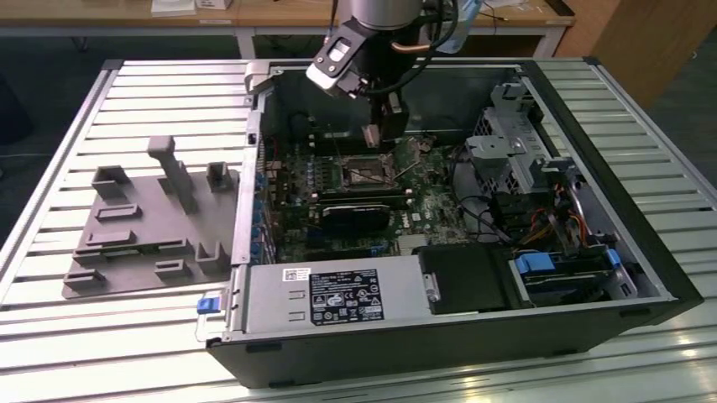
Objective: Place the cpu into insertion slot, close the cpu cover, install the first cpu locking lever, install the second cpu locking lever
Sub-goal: 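Place the cpu into insertion slot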
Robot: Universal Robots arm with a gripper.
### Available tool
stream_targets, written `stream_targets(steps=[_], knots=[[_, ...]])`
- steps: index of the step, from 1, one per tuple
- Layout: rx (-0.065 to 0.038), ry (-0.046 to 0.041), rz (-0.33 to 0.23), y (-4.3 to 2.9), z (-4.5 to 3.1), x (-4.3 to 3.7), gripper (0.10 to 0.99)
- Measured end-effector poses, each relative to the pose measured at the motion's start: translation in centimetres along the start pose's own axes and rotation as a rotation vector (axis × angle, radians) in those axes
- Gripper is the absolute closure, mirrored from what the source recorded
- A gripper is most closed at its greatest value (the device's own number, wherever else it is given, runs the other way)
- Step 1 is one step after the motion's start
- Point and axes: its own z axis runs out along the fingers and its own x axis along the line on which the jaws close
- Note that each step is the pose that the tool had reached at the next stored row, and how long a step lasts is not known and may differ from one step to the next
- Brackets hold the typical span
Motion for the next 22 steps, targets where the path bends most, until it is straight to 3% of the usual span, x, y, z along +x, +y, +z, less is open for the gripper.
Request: stream_targets(steps=[4, 8, 15, 22], knots=[[-0.001, -0.0048, 0.053, -0.06, 0.29, 0.01, 0.549], [-0.001, -0.0064, 0.073, -0.23, 0.59, 0.02, 0.549], [-0.001, -0.0018, 0.066, -0.44, 1.60, 0.03, 0.549], [0.000, 0.0029, 0.014, -0.54, 2.74, 0.15, 0.549]])
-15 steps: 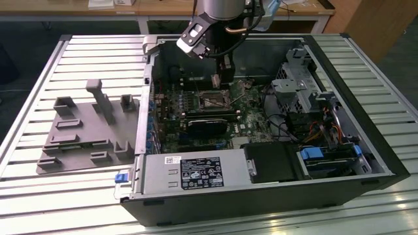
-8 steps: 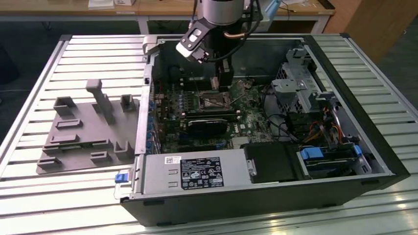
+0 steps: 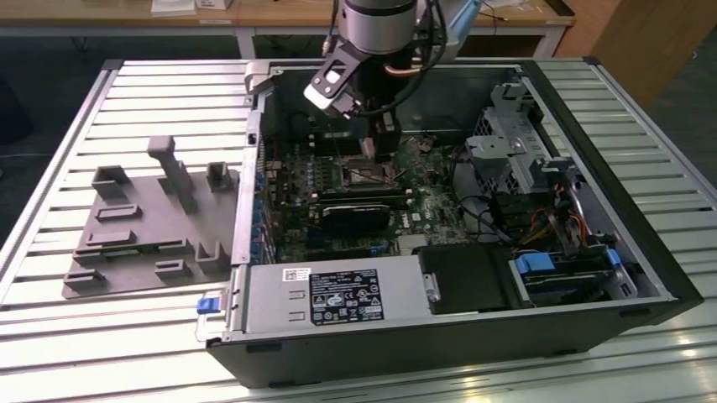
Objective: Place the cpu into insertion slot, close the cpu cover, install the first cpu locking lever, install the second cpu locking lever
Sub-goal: 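Place the cpu into insertion slot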
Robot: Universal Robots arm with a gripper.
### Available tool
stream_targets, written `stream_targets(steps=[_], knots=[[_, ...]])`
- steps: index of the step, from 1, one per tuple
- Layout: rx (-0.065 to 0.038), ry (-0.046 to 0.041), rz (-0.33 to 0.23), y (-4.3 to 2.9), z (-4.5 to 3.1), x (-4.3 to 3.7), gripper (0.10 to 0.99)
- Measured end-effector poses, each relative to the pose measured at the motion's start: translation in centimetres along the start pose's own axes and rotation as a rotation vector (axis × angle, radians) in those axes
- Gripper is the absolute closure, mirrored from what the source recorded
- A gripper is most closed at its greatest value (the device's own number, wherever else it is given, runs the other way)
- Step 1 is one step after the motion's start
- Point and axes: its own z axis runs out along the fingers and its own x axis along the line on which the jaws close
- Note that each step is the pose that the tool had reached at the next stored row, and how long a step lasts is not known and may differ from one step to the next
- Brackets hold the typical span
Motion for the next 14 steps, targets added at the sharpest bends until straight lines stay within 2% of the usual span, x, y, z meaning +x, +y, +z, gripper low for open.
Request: stream_targets(steps=[14], knots=[[0.000, 0.0004, -0.004, -0.52, 2.06, 0.65, 0.549]])
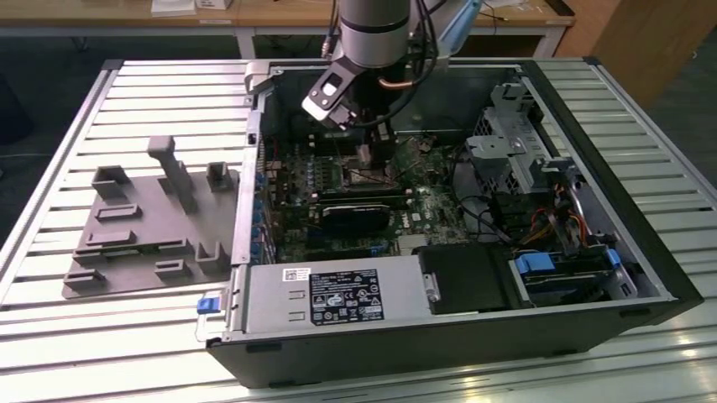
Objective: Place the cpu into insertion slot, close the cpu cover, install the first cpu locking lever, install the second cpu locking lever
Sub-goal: 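Place the cpu into insertion slot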
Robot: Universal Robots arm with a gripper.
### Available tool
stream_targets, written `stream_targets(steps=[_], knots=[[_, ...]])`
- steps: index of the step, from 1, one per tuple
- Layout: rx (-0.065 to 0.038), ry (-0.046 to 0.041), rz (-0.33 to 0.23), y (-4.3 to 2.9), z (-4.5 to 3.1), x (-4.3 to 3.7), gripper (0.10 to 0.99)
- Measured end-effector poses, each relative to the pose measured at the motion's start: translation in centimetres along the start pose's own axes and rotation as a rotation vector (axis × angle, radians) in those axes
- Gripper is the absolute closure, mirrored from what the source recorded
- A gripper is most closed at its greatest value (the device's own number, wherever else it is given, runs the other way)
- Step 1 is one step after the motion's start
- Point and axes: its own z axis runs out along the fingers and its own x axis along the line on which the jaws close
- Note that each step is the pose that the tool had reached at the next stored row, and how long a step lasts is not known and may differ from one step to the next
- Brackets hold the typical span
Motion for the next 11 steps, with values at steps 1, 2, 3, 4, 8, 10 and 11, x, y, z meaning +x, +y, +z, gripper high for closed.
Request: stream_targets(steps=[1, 2, 3, 4, 8, 10, 11], knots=[[0.000, 0.0000, 0.000, -0.07, 0.12, 0.05, 0.549], [0.000, -0.0001, 0.000, -0.15, 0.24, 0.11, 0.549], [0.000, 0.0000, 0.000, -0.25, 0.35, 0.18, 0.549], [0.000, -0.0001, 0.000, -0.33, 0.46, 0.23, 0.549], [0.000, 0.0000, 0.000, -0.47, 0.95, 0.42, 0.549], [0.000, -0.0001, 0.001, -0.51, 1.20, 0.54, 0.549], [0.000, -0.0002, 0.001, -0.53, 1.31, 0.60, 0.549]])
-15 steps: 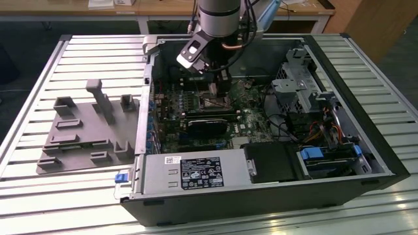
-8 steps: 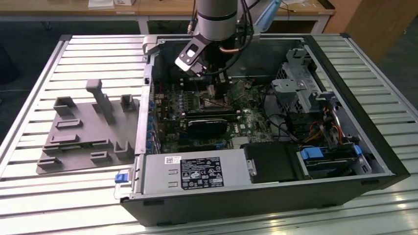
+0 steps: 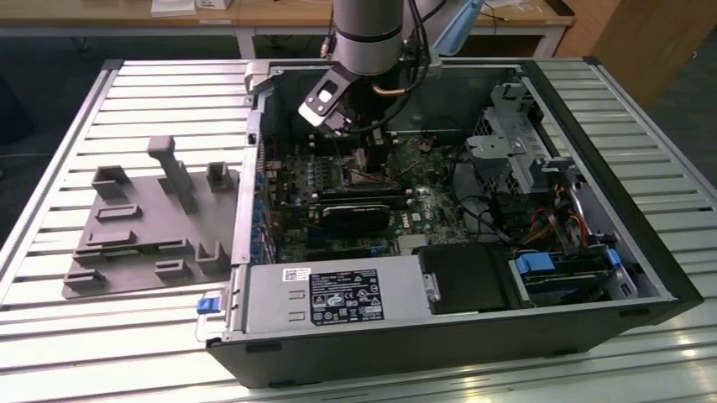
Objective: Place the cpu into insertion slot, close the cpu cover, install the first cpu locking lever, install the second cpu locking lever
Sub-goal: 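Place the cpu into insertion slot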
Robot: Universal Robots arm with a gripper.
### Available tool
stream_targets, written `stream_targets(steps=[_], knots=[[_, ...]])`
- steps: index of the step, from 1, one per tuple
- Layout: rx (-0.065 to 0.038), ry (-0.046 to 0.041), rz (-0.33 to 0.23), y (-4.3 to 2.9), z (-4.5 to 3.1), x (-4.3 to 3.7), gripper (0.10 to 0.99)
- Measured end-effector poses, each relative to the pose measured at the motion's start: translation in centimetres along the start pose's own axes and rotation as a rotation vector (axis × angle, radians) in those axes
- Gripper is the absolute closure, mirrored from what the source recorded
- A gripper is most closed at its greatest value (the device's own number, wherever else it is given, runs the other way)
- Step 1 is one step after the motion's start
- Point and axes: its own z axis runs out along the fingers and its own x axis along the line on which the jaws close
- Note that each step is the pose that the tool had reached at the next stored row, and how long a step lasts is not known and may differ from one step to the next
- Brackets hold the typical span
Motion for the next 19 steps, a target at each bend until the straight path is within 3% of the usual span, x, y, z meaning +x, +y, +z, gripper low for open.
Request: stream_targets(steps=[19], knots=[[-0.001, -0.0018, 0.022, -0.55, 2.32, 0.71, 0.549]])
